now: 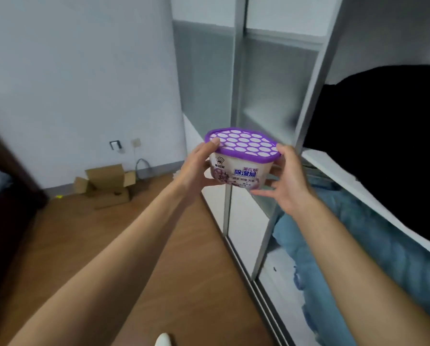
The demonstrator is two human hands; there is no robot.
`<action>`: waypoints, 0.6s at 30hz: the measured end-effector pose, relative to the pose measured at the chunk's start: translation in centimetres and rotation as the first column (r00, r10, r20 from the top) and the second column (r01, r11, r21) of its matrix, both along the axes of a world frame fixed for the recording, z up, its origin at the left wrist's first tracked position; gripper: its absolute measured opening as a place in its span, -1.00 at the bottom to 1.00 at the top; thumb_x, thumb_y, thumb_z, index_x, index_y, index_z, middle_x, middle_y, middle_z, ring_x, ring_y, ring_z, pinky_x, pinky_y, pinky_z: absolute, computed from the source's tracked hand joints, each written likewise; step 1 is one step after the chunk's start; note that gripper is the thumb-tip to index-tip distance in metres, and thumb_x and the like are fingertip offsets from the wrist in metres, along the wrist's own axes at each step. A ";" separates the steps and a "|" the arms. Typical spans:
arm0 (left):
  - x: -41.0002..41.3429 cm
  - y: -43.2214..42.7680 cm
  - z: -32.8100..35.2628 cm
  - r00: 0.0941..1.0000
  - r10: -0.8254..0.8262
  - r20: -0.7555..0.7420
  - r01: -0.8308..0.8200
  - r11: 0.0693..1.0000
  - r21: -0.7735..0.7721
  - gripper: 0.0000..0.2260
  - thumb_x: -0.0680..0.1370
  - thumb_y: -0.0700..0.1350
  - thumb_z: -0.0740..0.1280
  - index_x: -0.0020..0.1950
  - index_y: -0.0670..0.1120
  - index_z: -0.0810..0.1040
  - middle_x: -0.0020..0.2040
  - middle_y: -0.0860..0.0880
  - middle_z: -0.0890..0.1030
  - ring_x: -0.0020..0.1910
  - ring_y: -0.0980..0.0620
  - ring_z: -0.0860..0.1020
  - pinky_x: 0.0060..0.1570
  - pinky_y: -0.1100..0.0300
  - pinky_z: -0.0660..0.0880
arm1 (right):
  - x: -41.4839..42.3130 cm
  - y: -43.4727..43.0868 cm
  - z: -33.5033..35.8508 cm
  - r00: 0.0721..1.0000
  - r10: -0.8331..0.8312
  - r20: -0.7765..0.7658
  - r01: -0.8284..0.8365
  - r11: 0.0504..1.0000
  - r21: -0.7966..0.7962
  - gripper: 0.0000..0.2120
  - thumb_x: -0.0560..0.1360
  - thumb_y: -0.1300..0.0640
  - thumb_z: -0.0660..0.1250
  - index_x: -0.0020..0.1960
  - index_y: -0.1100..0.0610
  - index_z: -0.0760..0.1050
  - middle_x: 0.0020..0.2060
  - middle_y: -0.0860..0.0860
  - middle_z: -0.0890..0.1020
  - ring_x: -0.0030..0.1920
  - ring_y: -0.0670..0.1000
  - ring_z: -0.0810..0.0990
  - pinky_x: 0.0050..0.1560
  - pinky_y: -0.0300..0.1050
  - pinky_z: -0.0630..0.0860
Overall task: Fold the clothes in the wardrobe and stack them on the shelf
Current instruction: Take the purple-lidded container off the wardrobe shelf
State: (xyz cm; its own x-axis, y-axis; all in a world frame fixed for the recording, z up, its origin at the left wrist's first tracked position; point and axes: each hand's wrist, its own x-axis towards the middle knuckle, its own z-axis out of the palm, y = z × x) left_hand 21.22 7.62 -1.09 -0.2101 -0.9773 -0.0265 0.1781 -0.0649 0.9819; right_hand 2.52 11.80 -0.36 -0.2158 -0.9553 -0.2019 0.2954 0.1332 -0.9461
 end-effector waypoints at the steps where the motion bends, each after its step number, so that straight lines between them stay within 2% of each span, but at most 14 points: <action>1: 2.2 -0.3 -0.3 0.999 0.040 -0.015 -0.040 0.999 0.019 -0.43 0.41 0.23 0.38 0.33 -0.04 0.49 0.20 -0.06 0.66 0.18 -0.07 0.63 0.02 -0.18 0.63 | 1.9 -0.8 -0.2 0.998 0.057 -0.014 -0.057 0.998 -0.002 -0.60 0.38 -0.26 0.27 0.07 -0.03 0.56 0.01 0.02 0.67 0.05 0.14 0.66 -0.14 0.19 0.66; 4: 8.9 -1.3 -1.5 0.990 0.138 -0.038 -0.137 0.990 0.043 -0.55 0.44 0.16 0.34 0.27 -0.01 0.51 0.11 -0.03 0.70 0.08 -0.02 0.67 0.03 -0.18 0.62 | 7.8 -3.5 -0.6 0.982 0.185 -0.037 -0.185 0.983 0.004 -0.61 0.35 -0.26 0.32 0.05 -0.05 0.59 -0.14 -0.06 0.72 0.00 0.09 0.69 -0.18 0.15 0.66; 6: 13.5 -2.1 -2.3 0.983 0.180 -0.022 -0.178 0.983 0.046 -0.55 0.45 0.16 0.35 0.27 -0.02 0.51 0.08 -0.02 0.71 0.09 -0.04 0.66 0.10 -0.22 0.59 | 12.2 -5.8 -1.4 0.974 0.222 -0.041 -0.222 0.975 0.021 -0.58 0.34 -0.24 0.32 0.09 -0.03 0.59 -0.08 -0.03 0.72 0.04 0.11 0.68 -0.16 0.18 0.66; 9: 20.6 -3.6 -3.4 0.977 0.211 0.022 -0.212 0.977 0.036 -0.44 0.46 0.22 0.37 0.36 -0.05 0.47 0.19 -0.06 0.67 0.20 -0.09 0.62 0.13 -0.18 0.59 | 19.4 -9.3 -2.9 0.973 0.230 -0.039 -0.228 0.973 0.046 -0.57 0.34 -0.22 0.30 0.09 -0.01 0.58 -0.01 0.02 0.71 0.07 0.12 0.67 -0.05 0.27 0.66; 12: 28.5 -5.9 -4.4 0.968 0.236 0.082 -0.241 0.969 0.058 -0.51 0.49 0.30 0.32 0.30 0.05 0.53 0.19 -0.03 0.67 0.24 -0.09 0.60 0.06 -0.08 0.62 | 27.3 -12.7 -4.3 0.966 0.259 -0.002 -0.259 0.963 0.070 -0.65 0.34 -0.19 0.31 0.01 0.00 0.57 -0.15 -0.02 0.74 0.01 0.10 0.69 -0.05 0.23 0.66; 14: 33.8 -7.5 -5.0 0.966 0.233 0.115 -0.247 0.962 0.120 -0.59 0.50 0.37 0.26 0.20 0.17 0.60 0.18 0.04 0.68 0.23 -0.07 0.60 0.01 -0.04 0.64 | 32.4 -15.0 -5.1 0.961 0.275 0.006 -0.274 0.959 0.074 -0.67 0.38 -0.17 0.32 0.03 0.00 0.56 -0.14 -0.03 0.74 0.02 0.09 0.69 -0.04 0.21 0.66; 18: 43.4 -11.3 -5.6 0.965 0.205 0.164 -0.235 0.952 0.194 -0.64 0.43 0.41 0.28 0.05 0.26 0.66 0.12 0.09 0.70 0.01 -0.04 0.70 -0.20 0.14 0.63 | 41.4 -19.7 -6.3 0.958 0.284 0.037 -0.286 0.954 0.093 -0.73 0.51 -0.12 0.29 0.09 0.02 0.54 -0.04 0.01 0.73 0.05 0.11 0.68 -0.04 0.23 0.65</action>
State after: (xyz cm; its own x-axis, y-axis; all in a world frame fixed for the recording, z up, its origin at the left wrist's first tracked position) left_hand 64.61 -3.64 -6.67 0.0303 -0.9678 -0.2497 0.0732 -0.2470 0.9662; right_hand 43.91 -7.85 -6.67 0.0684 -0.9523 -0.2974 0.2536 0.3049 -0.9180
